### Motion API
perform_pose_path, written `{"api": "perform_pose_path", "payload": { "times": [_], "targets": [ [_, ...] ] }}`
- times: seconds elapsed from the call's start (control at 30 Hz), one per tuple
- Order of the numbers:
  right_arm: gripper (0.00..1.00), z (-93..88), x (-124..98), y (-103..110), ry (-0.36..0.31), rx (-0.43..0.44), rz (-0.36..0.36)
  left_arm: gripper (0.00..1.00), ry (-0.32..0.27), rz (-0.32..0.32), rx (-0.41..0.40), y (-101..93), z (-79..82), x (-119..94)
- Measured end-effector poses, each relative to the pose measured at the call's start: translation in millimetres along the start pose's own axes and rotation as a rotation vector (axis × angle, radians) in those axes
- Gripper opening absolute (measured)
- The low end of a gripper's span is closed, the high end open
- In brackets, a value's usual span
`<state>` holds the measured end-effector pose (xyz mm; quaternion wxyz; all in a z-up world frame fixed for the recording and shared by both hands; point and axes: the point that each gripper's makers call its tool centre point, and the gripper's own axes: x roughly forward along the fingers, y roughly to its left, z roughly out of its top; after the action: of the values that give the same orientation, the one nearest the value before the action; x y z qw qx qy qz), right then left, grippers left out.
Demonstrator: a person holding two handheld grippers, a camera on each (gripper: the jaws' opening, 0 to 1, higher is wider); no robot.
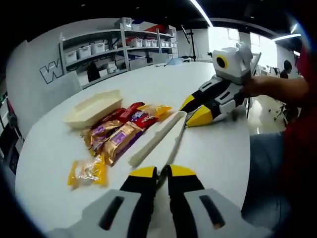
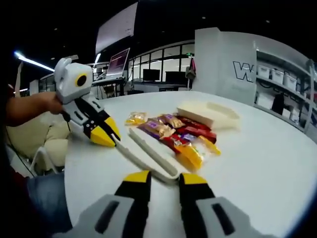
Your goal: Place the target food into the container with the food tongs after gripping and lifting it, then release it inside without dropping or visibly crushing the food.
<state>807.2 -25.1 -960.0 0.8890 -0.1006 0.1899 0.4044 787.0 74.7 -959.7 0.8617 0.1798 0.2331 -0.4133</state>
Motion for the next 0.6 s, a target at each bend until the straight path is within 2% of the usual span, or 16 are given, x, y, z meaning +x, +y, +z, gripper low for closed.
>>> {"api": "perform_pose_path", "payload": {
  "times": [0.47,0.6],
  "targets": [
    [0.17,9.2,-4.8,1.4,-0.032,-0.001,-0.003,0.06,0.001,-0.024,0.079,-2.5,0.0,-0.4],
    [0.17,11.3,-7.2,3.1,-0.032,-0.027,-0.006,0.05,0.005,-0.046,0.101,-6.4,-0.3,-1.6]
  ]
}}
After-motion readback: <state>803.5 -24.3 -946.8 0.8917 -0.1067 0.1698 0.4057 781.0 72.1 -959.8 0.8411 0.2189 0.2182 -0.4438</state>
